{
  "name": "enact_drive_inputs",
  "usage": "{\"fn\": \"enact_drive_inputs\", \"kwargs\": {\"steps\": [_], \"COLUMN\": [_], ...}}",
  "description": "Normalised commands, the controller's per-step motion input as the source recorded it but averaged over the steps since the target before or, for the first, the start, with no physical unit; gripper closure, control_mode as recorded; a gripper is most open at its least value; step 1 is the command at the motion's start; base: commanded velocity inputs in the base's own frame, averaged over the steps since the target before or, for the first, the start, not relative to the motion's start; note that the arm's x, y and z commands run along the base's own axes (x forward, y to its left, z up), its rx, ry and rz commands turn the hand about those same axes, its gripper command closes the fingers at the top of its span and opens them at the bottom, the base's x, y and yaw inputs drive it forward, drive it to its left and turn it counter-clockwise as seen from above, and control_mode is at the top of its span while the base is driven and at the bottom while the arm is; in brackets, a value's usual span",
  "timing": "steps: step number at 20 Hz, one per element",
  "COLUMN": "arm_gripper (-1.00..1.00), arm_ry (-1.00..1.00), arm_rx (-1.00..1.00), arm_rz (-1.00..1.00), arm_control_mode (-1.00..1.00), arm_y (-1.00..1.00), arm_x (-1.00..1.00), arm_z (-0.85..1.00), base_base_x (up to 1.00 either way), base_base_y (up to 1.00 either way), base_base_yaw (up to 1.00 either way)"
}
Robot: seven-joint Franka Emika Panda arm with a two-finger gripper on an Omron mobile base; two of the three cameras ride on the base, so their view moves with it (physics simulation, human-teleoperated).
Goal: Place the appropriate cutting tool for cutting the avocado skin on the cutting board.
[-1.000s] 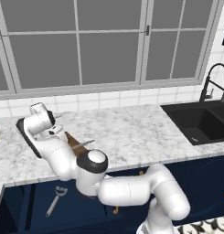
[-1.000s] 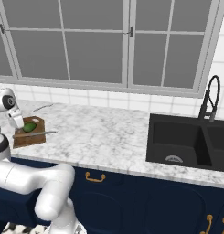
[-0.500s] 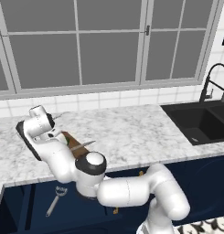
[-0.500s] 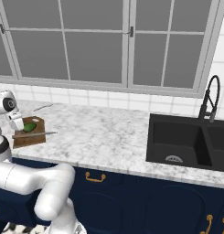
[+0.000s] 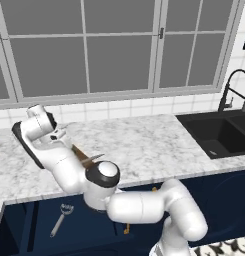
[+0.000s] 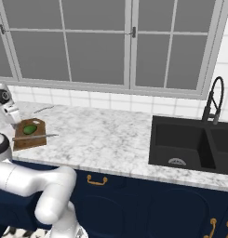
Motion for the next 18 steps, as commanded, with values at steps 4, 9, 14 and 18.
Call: {"fn": "enact_drive_inputs", "kwargs": {"steps": [4,9,14,18], "arm_gripper": [-1.00,-1.00,-1.00,-1.00], "arm_ry": [0.06,0.00,-0.08,-0.20], "arm_rx": [-0.15,-0.01,0.13,0.08], "arm_rz": [0.03,-0.01,0.05,0.07], "arm_control_mode": [-1.00,-1.00,-1.00,-1.00], "arm_y": [0.21,0.04,-0.04,0.00], "arm_x": [-0.03,-0.05,-0.72,-0.98], "arm_z": [0.73,0.06,0.38,0.45], "base_base_x": [0.00,0.00,0.00,0.00], "base_base_y": [0.00,0.00,0.00,0.00], "base_base_yaw": [0.00,0.00,0.00,0.00]}}
